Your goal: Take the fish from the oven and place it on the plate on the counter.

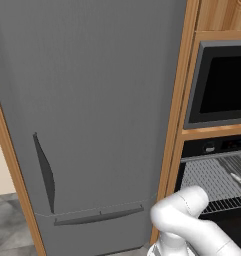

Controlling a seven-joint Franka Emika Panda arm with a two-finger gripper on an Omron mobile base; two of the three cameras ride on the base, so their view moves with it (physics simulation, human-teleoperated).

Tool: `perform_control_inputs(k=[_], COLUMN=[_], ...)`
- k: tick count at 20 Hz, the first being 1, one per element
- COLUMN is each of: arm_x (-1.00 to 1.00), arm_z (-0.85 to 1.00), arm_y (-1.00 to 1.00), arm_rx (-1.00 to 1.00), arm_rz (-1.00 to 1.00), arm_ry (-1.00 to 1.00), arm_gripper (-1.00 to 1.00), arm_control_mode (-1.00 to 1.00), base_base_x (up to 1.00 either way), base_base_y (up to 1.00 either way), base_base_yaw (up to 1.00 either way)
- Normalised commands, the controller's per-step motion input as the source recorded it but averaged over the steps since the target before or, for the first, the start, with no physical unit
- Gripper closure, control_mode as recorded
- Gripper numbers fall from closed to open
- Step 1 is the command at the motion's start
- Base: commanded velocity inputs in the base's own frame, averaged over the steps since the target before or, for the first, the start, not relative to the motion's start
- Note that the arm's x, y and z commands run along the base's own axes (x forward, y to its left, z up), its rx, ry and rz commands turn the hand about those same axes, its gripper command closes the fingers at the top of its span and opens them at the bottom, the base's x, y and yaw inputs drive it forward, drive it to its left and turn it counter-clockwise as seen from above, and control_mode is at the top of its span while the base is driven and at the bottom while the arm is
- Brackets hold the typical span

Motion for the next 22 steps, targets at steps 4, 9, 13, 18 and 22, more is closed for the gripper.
perform_control_inputs(k=[4, 9, 13, 18, 22], arm_x=[0.03, 0.03, 0.24, 0.42, 0.56], arm_z=[0.8, 0.43, 0.15, 0.12, -0.17], arm_y=[0.21, 0.41, 0.45, 0.24, -0.14], arm_rx=[-0.48, -0.58, -0.49, -0.34, -0.24], arm_rz=[0.04, 0.04, 0.01, 0.04, 0.17], arm_ry=[0.11, 0.26, 0.47, 0.5, 0.36], arm_gripper=[1.0, 1.0, -1.0, -1.0, -1.0], arm_control_mode=[-1.0, -1.0, -1.0, -1.0, -1.0], base_base_x=[0.0, 0.0, 0.0, 0.0, 0.0], base_base_y=[0.0, 0.0, 0.0, 0.0, 0.0], base_base_yaw=[0.0, 0.0, 0.0, 0.0, 0.0])
